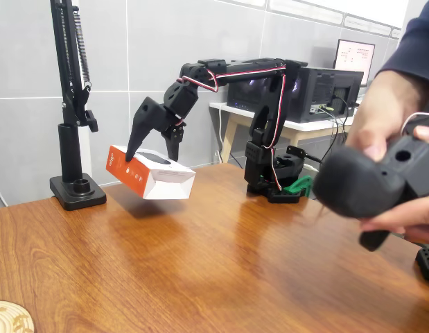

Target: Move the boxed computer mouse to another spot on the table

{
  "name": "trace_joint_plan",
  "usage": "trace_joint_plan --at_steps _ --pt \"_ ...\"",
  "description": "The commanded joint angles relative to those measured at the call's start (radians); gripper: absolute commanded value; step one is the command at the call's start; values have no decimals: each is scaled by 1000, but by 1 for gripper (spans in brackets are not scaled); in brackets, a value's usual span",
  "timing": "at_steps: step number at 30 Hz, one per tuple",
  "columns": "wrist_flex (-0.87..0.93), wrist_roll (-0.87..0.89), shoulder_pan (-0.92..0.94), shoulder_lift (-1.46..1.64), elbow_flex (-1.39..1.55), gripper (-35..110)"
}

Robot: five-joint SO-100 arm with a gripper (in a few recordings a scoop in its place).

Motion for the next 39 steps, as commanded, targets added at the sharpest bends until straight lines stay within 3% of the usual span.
trace_joint_plan --at_steps 1,12,14,16,21,22,25,30,32,37,39 --pt "-3 -17 -14 -41 -80 105" --pt "23 -28 -5 -44 -149 105" --pt "21 -26 -8 -28 -146 100" --pt "20 -32 -8 18 -143 81" --pt "-97 -26 2 167 -121 0" --pt "-155 21 0 187 -115 0" --pt "-515 58 -20 275 5 0" --pt "-1557 -2 -57 247 241 0" --pt "-1885 -51 -64 206 285 0" --pt "-2441 -127 -80 212 420 0" --pt "-2517 -143 -74 261 459 0"
